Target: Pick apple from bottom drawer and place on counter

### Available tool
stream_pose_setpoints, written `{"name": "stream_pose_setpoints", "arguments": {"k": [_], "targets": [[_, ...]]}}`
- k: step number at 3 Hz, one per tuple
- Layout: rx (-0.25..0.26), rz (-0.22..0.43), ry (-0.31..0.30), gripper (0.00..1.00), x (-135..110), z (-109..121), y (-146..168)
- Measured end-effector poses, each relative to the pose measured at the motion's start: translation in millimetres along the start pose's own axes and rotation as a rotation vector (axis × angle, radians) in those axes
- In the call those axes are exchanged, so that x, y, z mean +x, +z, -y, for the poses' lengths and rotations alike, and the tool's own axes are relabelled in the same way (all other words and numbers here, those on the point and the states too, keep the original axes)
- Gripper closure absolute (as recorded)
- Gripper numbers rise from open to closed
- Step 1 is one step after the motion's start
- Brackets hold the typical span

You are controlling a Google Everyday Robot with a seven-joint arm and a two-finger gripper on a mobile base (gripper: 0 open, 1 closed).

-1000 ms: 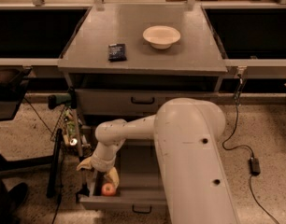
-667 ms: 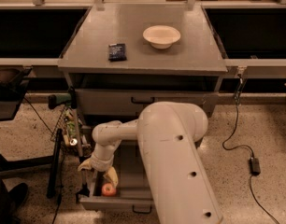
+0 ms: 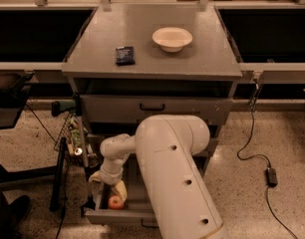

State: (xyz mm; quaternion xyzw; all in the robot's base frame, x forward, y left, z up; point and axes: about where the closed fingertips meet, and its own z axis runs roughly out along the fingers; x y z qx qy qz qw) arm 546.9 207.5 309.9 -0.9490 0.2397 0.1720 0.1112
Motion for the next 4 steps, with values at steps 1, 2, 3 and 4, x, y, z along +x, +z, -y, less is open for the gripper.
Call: {"name": "stream_pose_setpoints", "arguments": {"k": [1, 2, 3, 4], "targets": [[0.007, -0.001, 0.01, 0.0, 0, 2, 0], [0.04, 0.016, -0.006, 0.0, 6, 6, 6], [0.058, 0.001, -0.031, 0.0, 20, -4, 23], [0.049, -0.033, -0.035, 0.0, 33, -27, 41]]}}
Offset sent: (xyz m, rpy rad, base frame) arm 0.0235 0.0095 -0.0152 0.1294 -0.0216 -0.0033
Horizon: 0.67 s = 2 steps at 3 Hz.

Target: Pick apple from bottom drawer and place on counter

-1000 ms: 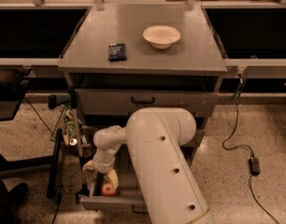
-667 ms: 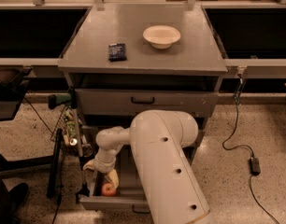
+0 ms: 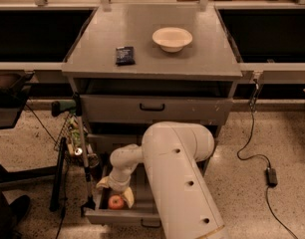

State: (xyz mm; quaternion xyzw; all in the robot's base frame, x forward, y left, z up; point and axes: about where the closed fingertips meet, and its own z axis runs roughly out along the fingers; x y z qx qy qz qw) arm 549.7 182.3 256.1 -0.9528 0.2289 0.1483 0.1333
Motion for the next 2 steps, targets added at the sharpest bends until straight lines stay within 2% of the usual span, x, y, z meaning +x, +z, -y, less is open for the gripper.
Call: {"name": "stream_pose_setpoints", "arguments": {"k": [2], "targets": [[-0.025, -0.147, 0.01, 0.0, 11, -30, 14]]}}
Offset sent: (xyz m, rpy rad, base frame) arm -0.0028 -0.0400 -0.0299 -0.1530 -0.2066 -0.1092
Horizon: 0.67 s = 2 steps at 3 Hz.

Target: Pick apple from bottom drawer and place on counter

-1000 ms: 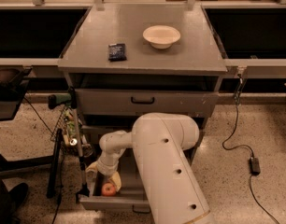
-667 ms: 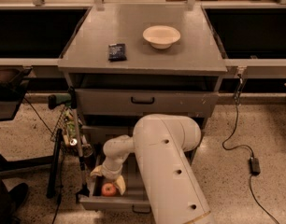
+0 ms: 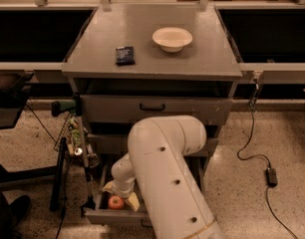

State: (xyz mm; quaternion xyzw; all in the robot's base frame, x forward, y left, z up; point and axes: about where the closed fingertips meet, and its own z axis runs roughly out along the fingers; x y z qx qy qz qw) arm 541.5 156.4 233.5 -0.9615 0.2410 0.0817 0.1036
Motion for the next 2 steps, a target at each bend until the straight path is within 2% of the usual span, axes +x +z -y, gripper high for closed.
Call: {"name": "stream_pose_setpoints", "arguments": {"k": [2], "targets": [[-0.003, -0.114, 0.037, 0.0, 33, -1, 18]]}}
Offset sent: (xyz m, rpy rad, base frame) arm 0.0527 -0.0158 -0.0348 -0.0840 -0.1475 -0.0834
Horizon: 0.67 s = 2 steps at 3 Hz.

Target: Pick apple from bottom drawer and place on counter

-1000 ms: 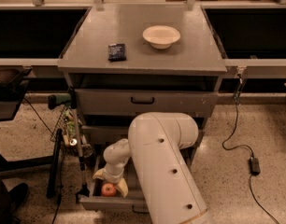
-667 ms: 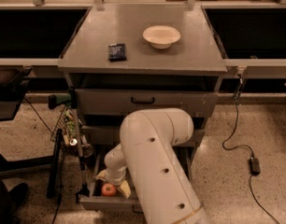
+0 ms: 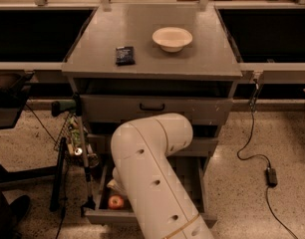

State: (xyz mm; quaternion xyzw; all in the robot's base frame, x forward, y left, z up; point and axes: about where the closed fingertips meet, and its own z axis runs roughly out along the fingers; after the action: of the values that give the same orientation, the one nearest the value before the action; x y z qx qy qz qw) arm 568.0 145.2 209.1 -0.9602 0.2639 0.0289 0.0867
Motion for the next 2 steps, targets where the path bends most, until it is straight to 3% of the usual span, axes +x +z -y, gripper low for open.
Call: {"name": "stream_pose_setpoints", "arguments": {"k": [1, 2], "targets": [[-0.013, -0.028, -0.026, 0.0, 12, 4, 10], [-0.053, -0.041, -0.113, 0.0, 16, 2, 21]]}}
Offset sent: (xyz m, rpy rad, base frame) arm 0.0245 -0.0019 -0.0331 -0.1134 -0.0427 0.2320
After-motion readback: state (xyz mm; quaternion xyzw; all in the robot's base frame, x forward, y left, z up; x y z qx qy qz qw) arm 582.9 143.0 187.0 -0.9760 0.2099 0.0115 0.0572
